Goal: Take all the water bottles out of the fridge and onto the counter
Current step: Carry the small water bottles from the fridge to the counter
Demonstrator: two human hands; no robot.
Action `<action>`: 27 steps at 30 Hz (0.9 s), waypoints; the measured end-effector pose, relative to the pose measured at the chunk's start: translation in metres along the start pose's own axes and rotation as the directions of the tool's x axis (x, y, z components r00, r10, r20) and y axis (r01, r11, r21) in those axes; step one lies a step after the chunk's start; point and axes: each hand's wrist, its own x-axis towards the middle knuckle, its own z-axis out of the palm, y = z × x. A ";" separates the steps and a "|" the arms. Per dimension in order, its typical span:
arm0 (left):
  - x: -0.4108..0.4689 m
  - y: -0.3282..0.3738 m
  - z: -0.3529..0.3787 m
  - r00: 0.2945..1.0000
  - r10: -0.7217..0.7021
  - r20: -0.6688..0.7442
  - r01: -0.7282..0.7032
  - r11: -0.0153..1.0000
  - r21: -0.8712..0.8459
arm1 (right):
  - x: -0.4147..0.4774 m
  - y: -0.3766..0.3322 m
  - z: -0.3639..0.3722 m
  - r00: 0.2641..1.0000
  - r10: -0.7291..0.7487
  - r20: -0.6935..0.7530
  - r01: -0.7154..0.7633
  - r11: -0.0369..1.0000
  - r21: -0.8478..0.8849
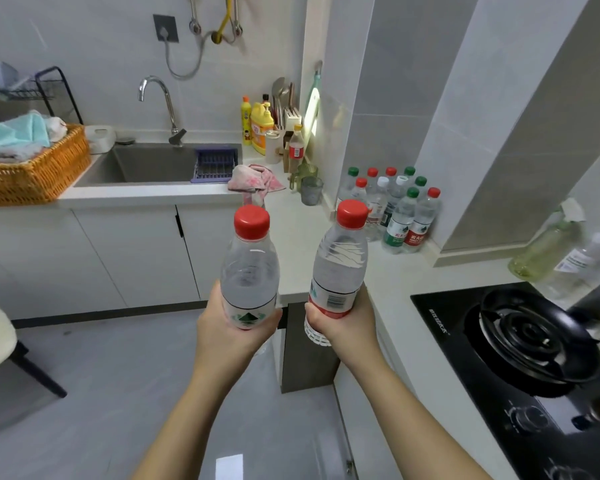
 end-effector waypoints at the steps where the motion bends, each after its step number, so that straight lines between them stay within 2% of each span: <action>1: 0.000 0.001 0.009 1.000 0.001 0.003 -0.001 1.000 0.001 | 0.004 0.003 -0.007 1.000 0.005 0.002 -0.005 1.000 0.003; 14: 0.051 -0.019 0.095 0.996 -0.036 0.084 0.034 0.999 0.018 | 0.068 0.047 -0.049 0.995 0.076 -0.069 -0.078 0.997 -0.029; 22: 0.139 -0.057 0.149 0.981 -0.040 0.192 0.031 0.998 0.052 | 0.148 0.076 -0.045 0.985 0.127 -0.115 -0.133 0.990 -0.049; 27: 0.202 -0.091 0.179 0.942 -0.143 0.305 0.131 0.990 0.059 | 0.206 0.093 -0.028 0.962 0.198 -0.188 -0.204 0.979 -0.013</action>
